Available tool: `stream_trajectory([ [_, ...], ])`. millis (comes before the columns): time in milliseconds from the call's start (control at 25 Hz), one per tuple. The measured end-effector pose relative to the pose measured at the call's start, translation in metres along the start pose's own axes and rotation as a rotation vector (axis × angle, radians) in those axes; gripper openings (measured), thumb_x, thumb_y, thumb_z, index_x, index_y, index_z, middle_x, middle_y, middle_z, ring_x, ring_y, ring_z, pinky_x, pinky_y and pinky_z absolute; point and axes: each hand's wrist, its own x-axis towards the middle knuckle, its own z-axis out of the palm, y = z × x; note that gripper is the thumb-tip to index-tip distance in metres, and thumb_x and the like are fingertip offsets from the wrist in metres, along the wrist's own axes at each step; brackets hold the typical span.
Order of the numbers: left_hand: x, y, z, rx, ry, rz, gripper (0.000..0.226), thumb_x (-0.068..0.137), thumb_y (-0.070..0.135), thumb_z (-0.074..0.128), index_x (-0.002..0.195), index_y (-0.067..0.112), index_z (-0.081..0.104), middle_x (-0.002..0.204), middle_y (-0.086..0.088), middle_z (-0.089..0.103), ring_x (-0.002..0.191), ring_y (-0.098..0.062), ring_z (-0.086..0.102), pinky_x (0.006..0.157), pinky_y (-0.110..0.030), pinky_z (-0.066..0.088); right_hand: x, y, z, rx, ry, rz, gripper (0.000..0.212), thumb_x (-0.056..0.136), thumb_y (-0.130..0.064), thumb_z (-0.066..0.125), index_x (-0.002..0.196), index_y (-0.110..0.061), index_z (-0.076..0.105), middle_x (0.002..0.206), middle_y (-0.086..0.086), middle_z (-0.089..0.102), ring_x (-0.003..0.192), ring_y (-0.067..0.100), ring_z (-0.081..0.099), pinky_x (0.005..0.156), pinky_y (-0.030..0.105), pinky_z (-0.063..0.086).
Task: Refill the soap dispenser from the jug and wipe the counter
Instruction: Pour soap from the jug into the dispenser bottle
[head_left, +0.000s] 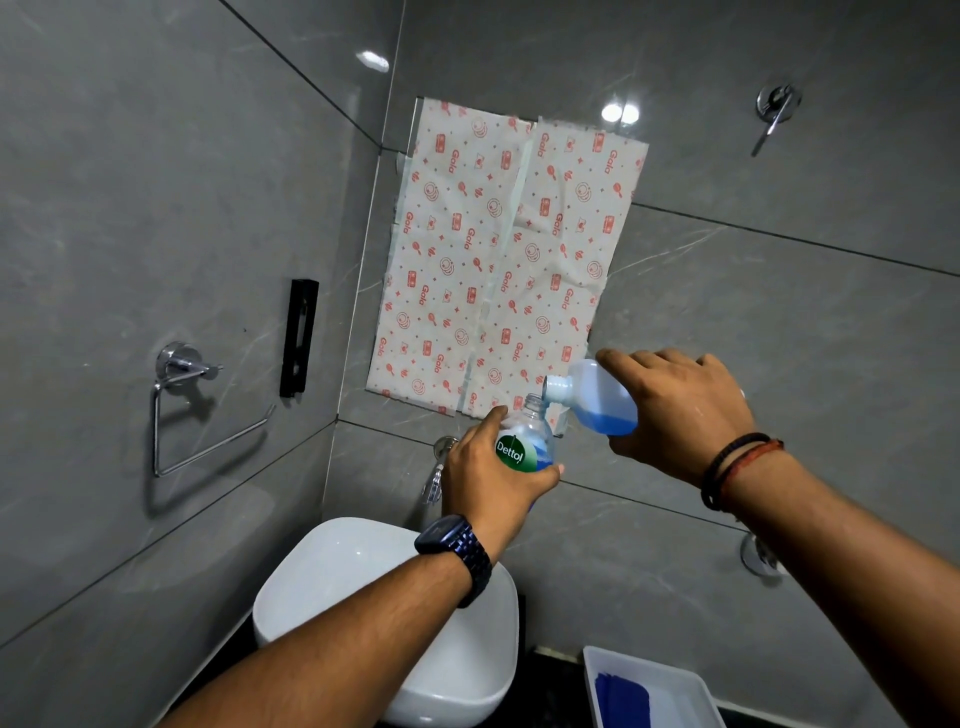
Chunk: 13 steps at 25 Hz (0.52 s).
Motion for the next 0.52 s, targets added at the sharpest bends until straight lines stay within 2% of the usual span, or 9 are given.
stream_trajectory([
  [520,-0.0002,-0.0016,0.001,0.007,-0.001,0.001,0.092,0.053,0.048,0.085,0.133,0.025,0.047,0.13,0.004,0.058,0.111,-0.014,0.054,0.088,-0.033,0.052,-0.0008,0.0001,0.0,-0.009,-0.002,0.003,0.08,0.069,-0.04,0.074,0.136,-0.03,0.031,0.12,-0.002,0.062,0.104,0.026,0.056,0.08,0.038,0.044],
])
